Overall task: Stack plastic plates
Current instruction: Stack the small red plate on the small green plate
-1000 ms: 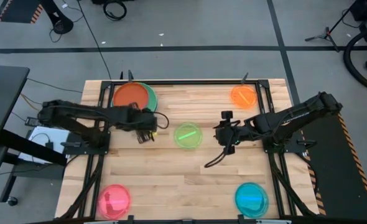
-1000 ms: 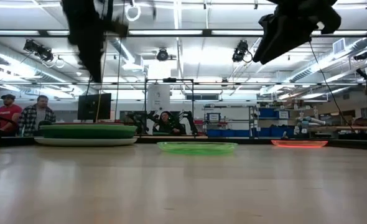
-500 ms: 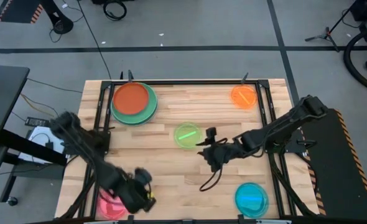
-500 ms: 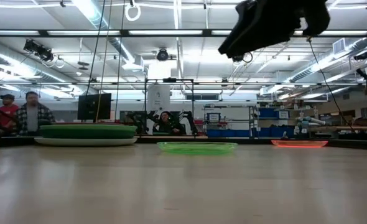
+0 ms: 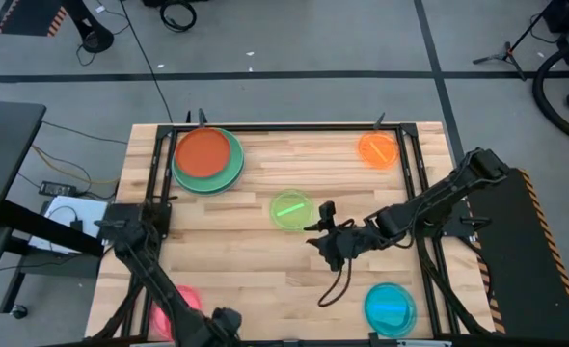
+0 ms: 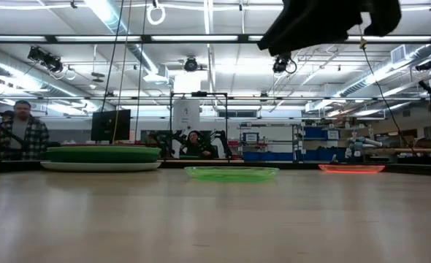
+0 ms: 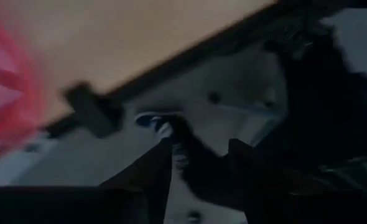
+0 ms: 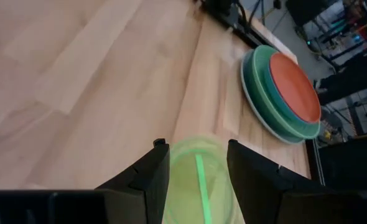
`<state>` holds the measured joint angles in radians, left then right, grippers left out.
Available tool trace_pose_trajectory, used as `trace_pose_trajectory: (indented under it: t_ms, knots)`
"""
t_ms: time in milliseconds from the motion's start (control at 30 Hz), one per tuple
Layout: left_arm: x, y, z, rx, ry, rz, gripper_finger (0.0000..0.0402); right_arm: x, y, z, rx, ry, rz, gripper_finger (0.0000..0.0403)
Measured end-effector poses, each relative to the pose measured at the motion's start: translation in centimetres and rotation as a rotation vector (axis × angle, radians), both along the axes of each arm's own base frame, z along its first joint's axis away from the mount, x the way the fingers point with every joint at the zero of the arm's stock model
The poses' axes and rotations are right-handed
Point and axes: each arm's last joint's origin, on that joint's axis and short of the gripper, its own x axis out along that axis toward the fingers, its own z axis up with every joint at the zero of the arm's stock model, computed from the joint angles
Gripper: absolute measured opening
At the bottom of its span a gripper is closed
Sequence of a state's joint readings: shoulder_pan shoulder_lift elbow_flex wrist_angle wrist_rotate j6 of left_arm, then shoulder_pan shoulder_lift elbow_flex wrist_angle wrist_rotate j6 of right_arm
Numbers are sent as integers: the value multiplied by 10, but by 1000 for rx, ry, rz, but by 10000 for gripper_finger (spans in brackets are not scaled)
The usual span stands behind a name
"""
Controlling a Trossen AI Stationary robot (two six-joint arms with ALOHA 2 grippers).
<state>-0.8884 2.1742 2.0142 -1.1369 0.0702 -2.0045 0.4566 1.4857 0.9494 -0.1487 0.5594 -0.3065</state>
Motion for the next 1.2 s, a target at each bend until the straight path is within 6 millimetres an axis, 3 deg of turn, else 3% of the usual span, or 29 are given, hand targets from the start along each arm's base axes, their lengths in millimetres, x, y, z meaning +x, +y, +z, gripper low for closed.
trace_pose_trajectory:
  t_ms: [167, 333, 633, 833, 933, 1067, 1200]
  knots:
    - [2, -17, -22, -14, 2, 108, 164, -6, 11, -2, 10, 16, 28, 168]
    - [1, -22, -39, 2, 71, 136, 164, -11, 20, -3, -2, 27, 59, 168]
    - [8, -27, -38, -89, 55, 162, 160, -11, 20, -3, -9, 25, 58, 168]
    - [23, -22, -38, -127, 30, 189, 128, -9, 16, -3, -20, 28, 53, 168]
    - [24, -22, -27, -130, 22, 180, 110, -7, 11, -3, -25, 30, 41, 168]
    - [2, -21, -10, -18, 109, 160, 90, -2, 2, -2, -24, 24, 12, 168]
    - [-26, -19, -8, 132, 228, 139, 79, 2, -6, -2, -16, 20, -11, 168]
